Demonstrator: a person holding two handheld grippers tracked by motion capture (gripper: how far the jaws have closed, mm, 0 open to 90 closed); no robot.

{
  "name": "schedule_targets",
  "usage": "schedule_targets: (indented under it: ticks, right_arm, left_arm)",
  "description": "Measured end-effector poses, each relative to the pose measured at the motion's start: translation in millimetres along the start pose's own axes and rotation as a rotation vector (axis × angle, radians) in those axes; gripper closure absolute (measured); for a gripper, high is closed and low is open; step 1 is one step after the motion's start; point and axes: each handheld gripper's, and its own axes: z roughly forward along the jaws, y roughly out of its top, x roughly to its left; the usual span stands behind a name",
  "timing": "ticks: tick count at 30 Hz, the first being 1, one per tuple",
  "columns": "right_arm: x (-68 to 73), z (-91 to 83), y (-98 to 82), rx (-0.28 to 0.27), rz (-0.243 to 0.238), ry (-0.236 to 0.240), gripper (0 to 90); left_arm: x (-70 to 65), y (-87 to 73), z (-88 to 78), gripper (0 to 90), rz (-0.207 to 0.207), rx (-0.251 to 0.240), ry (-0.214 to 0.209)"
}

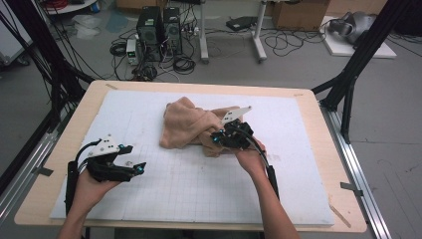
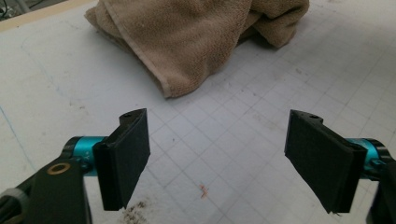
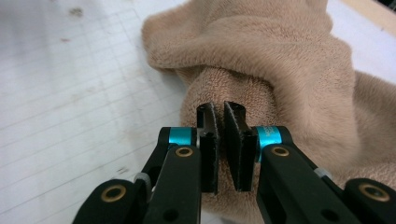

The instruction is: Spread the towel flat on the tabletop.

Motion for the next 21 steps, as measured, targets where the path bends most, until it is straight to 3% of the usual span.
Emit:
schedule_targets:
  ticks: [8,13,18,21]
  right_arm:
    - [21.0,-46.2,-1.1,-0.031,-0.089,0.014,84.4]
    - [33.1,-70.0,-6.9,-0.033,-0.119,0.039,84.4]
    - [34.3,-73.1,-25.6,-0.012,-0.088,0.055,84.0]
    - [29.6,-54.8,-54.8,0.03,-0.021,0.106,82.7]
  left_arm:
    - [-7.8,10.4,5.2,28.7,0.019,-0.017,-0.023]
    - [-9.1,12.0,8.3,30.6,0.023,-0.017,-0.031]
    - [-10.9,14.7,16.5,32.5,0.025,-0.013,-0.055]
    - [-15.9,19.2,29.8,34.3,0.043,0.001,-0.075]
